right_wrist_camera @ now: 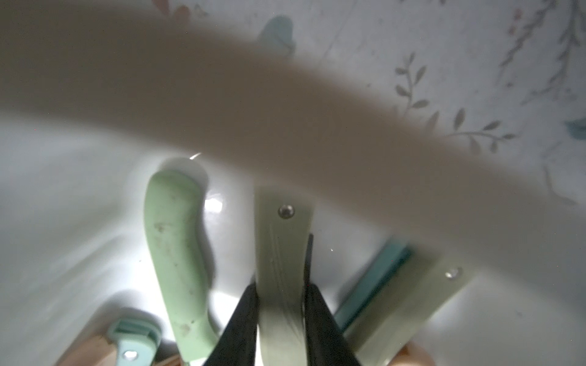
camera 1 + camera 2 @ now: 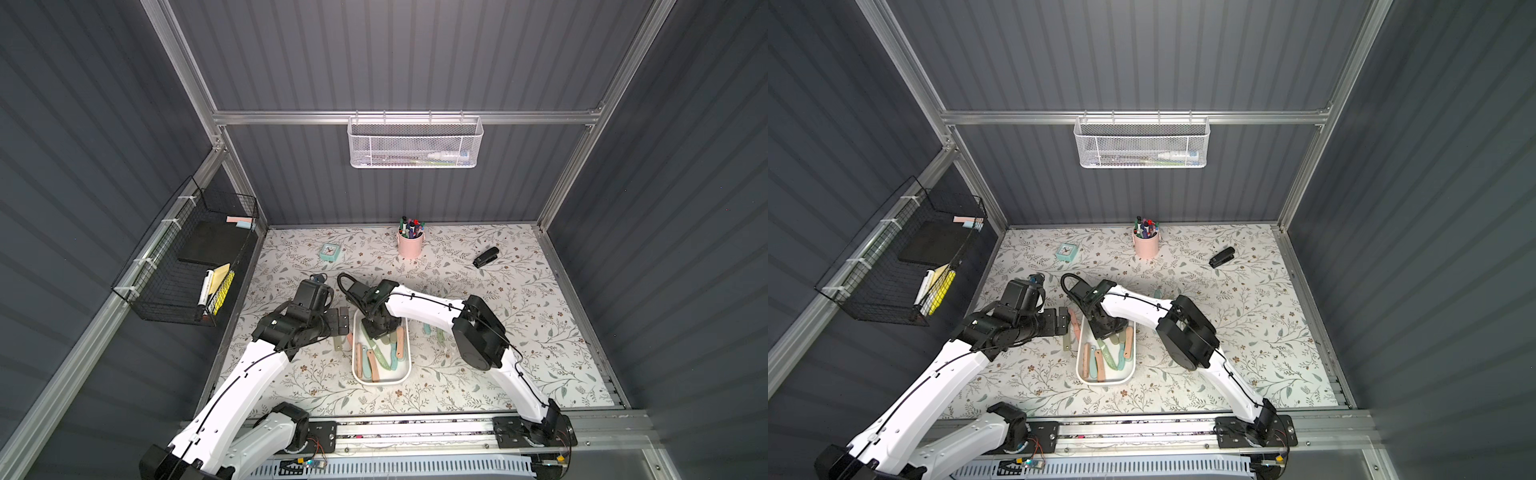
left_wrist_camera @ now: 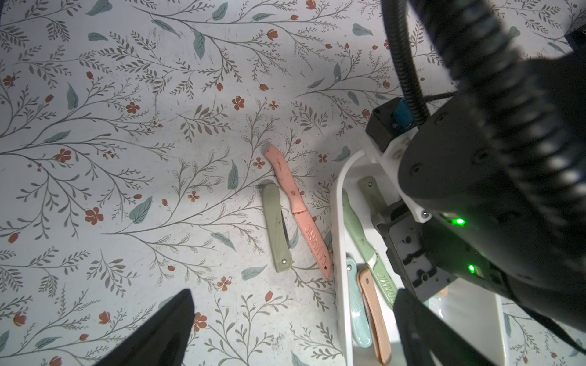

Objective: Take the fruit knife out of the storage box
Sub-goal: Pick up the fruit knife from the storage box.

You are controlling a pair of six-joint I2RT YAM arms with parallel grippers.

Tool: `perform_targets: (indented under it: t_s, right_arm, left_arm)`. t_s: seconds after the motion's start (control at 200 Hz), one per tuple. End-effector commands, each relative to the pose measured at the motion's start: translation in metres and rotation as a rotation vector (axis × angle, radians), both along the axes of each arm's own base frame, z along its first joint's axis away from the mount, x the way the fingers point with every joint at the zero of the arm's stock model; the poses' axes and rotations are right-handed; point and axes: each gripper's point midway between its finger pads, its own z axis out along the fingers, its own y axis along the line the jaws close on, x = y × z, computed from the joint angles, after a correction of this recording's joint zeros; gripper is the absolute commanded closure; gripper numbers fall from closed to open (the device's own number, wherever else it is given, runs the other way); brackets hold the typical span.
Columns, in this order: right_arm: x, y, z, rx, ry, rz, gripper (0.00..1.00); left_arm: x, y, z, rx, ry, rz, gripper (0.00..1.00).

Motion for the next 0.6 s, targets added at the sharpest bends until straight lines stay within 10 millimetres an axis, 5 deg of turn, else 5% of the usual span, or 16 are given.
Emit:
perform_targets:
  t_s: [0.0,0.185,0.385,0.595]
  right_arm:
    - [-0.006,-0.009,-0.001,-0.049,0.002,0.003,0.79]
    - [-0.003,0.000,0.027,0.043,-0.039,0.006,0.81]
    - [-0.003,0.005,0.081,0.174,-0.105,0.005,0.83]
    - [0.005,-0.025,0.137,0.223,-0.210,-0.041,0.82]
  left_arm:
    - [0.001,0.000,-0.004,-0.006,0.006,-0.002,0.01]
    - [0.001,0.000,-0.004,-0.006,0.008,0.000,0.01]
    - [0.001,0.001,-0.005,-0.007,0.010,0.001,0.01]
    - [0.001,-0.002,-0.006,-0.013,0.016,-0.010,0.01]
